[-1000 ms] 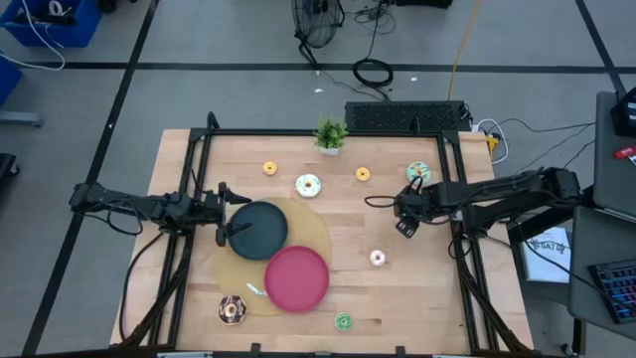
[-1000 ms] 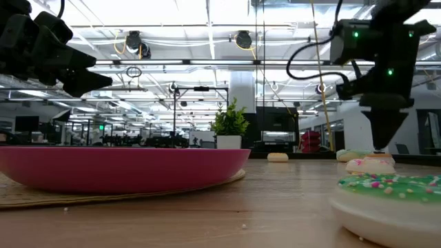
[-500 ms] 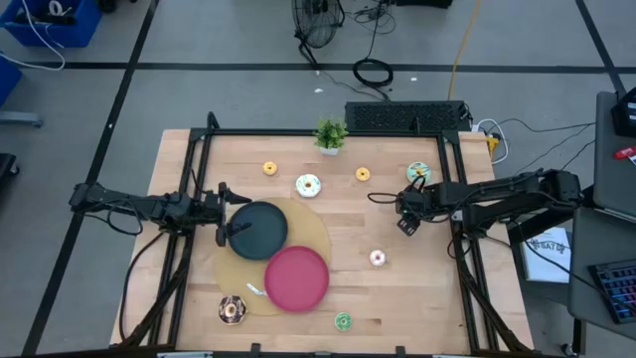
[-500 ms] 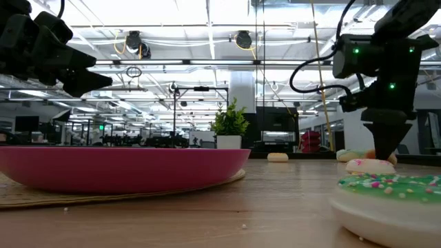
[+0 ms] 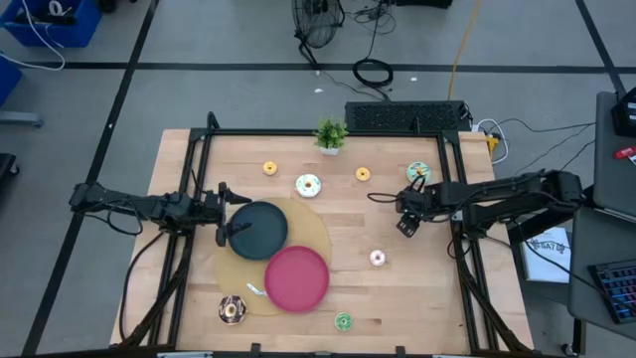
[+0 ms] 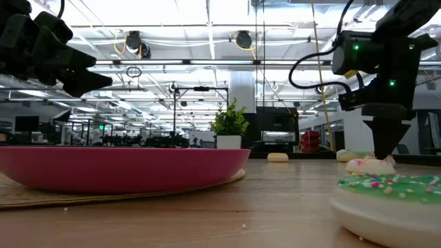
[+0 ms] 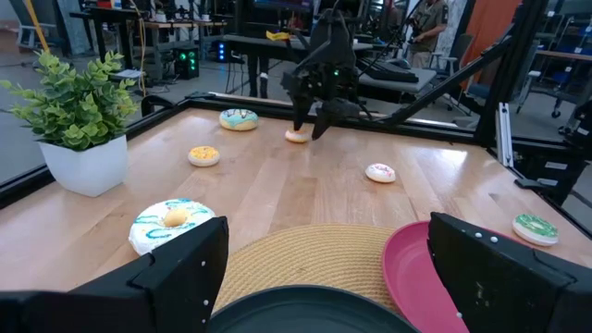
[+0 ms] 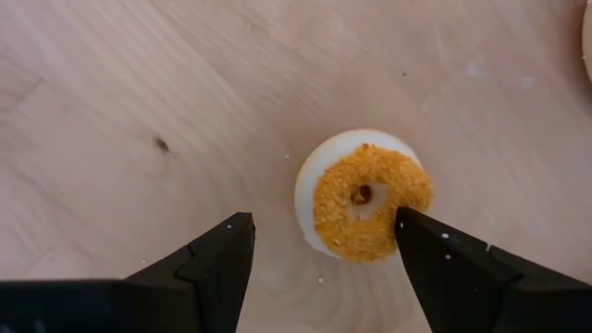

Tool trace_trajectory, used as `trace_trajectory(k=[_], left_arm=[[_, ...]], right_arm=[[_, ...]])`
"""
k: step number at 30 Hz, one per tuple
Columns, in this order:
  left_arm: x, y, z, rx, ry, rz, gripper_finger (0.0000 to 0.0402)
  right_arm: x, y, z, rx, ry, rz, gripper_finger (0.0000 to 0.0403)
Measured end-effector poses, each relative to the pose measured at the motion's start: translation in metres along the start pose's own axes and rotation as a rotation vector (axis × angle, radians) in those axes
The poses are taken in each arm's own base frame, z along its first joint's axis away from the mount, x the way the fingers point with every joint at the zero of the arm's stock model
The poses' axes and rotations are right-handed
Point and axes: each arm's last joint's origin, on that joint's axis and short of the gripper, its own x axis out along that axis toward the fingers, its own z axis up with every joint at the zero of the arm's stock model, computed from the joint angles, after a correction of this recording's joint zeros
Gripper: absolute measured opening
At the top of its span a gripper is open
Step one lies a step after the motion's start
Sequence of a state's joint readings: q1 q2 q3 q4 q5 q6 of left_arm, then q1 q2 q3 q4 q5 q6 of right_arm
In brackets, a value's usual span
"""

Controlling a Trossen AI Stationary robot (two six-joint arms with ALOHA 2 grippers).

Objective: Pick & Place donuts
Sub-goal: Put the small orange donut into the pink plate

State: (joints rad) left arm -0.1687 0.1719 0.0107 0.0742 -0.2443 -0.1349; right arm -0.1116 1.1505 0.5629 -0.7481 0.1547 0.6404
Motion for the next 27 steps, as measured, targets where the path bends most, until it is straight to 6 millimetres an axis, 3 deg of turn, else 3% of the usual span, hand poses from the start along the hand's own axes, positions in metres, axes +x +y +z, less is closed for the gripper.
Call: trace_trajectory(k=[11, 27], left_arm=[[0.000, 0.000, 0.000, 0.000, 0.000, 0.000, 0.0365], [0.000, 0.000, 0.000, 0.000, 0.000, 0.000, 0.0365]], right_arm=[[-0.028, 0.004, 0.013, 0.001, -0.014, 0.013, 0.0251], [-0.011, -0.004, 0.003, -0.050, 0.002, -0.042, 0.0251]])
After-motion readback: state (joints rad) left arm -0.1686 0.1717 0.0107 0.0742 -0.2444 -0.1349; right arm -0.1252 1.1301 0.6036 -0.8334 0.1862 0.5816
